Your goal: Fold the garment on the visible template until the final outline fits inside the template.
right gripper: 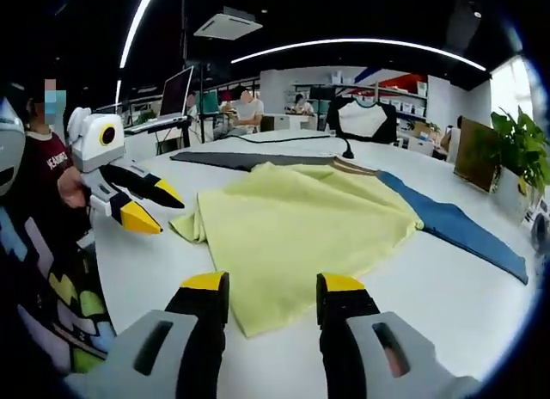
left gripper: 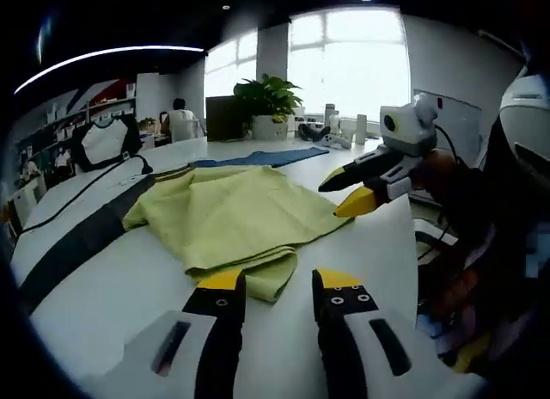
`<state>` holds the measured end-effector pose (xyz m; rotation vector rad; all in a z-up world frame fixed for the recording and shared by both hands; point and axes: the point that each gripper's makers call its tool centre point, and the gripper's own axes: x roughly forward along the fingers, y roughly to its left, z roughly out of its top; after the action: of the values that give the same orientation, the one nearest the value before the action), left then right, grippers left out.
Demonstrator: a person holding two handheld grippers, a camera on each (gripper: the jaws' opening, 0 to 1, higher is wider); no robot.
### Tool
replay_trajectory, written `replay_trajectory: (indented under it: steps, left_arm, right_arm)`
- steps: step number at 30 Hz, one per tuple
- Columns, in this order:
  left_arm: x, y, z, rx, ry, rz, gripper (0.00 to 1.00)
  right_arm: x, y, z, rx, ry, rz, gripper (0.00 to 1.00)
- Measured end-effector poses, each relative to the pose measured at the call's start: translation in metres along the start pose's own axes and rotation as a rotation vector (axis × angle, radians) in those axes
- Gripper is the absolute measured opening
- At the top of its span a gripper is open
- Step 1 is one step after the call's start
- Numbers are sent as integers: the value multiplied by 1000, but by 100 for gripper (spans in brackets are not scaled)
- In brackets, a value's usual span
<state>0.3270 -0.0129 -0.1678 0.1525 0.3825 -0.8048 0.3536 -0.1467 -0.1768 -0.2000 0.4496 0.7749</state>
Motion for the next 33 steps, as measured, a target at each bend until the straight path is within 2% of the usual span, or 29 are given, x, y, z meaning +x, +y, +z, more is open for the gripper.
replay_trajectory:
  steps: [2,4,9,12,14,18,20,25,27,29,30,31,33]
  left_arm:
    - [0,3,0,-7,-5,3,31]
    - [0,5,0,-17,-12,5,27]
    - [4,6,1,-29,-5,-2,26]
    - [11,6,0,-35,2,6,33]
    - [13,5,-3,-26,23,0,28]
    - [16,1,-2,-60,14,-22,26]
    - [17,2,-4,-59,20,-14,25]
    - [18,3,-8,-54,39,-2,25]
    - [18,3,-8,-60,40,-1,24]
    - [19,4,-8,-61,42,7,20]
    - [19,6,-9,-50,46,23,18]
    - [19,7,-9,-41,48,30,17]
    - [19,6,-9,-38,49,30,16]
  right_arm:
    - [3,2,-2,12,4,15,40]
    - [5,1,-4,64,6,14,40]
    - [6,1,-6,28,9,16,40]
    - [7,-2,-10,-23,33,-16,40]
    - [7,-2,-9,-6,18,-9,40]
    - [7,-4,-10,9,6,-28,38]
    - [7,-7,-9,34,-5,-44,34]
    - [7,-7,-10,23,-18,-69,31]
    - [7,-7,-10,21,-13,-76,24]
    - [8,-11,-11,18,-17,-103,9]
    - [8,-15,-9,-28,-24,-118,7]
    - [9,-12,-10,8,-21,-106,7]
    - [8,-15,-10,23,-23,-109,2]
